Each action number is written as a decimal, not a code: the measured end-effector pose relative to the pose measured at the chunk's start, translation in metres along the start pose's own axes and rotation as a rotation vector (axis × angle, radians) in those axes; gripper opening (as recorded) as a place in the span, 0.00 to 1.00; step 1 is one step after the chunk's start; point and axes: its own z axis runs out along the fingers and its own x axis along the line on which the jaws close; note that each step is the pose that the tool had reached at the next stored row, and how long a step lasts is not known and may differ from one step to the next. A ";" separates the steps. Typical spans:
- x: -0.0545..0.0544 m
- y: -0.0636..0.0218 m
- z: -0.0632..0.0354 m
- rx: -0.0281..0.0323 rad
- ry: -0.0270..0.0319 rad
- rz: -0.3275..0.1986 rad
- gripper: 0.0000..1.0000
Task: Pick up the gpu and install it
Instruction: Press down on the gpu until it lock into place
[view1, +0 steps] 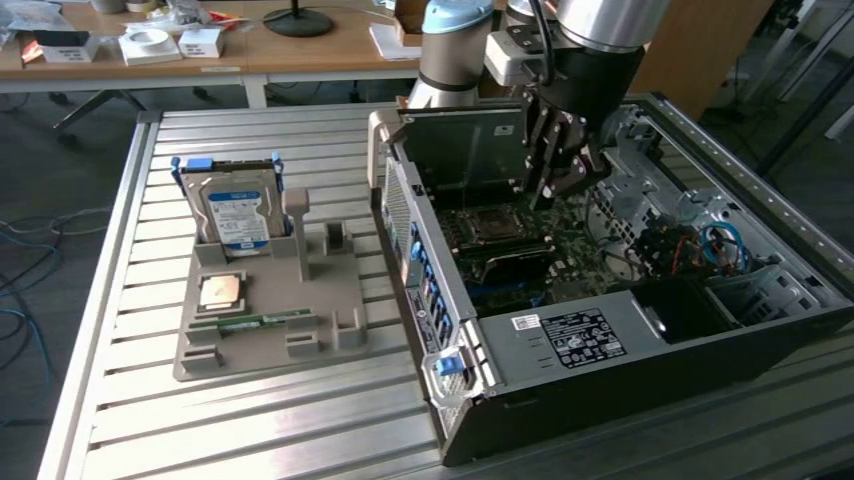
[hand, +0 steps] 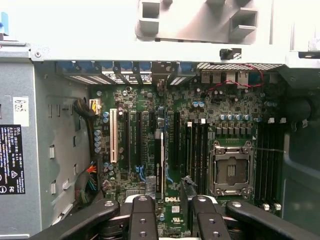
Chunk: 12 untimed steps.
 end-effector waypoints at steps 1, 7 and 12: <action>0.000 0.0000 0.0000 0.0000 0.0000 0.000 0.34; 0.000 0.0000 0.0000 0.0000 0.0000 0.000 0.20; 0.000 0.0000 0.0000 0.0000 0.0000 0.000 0.11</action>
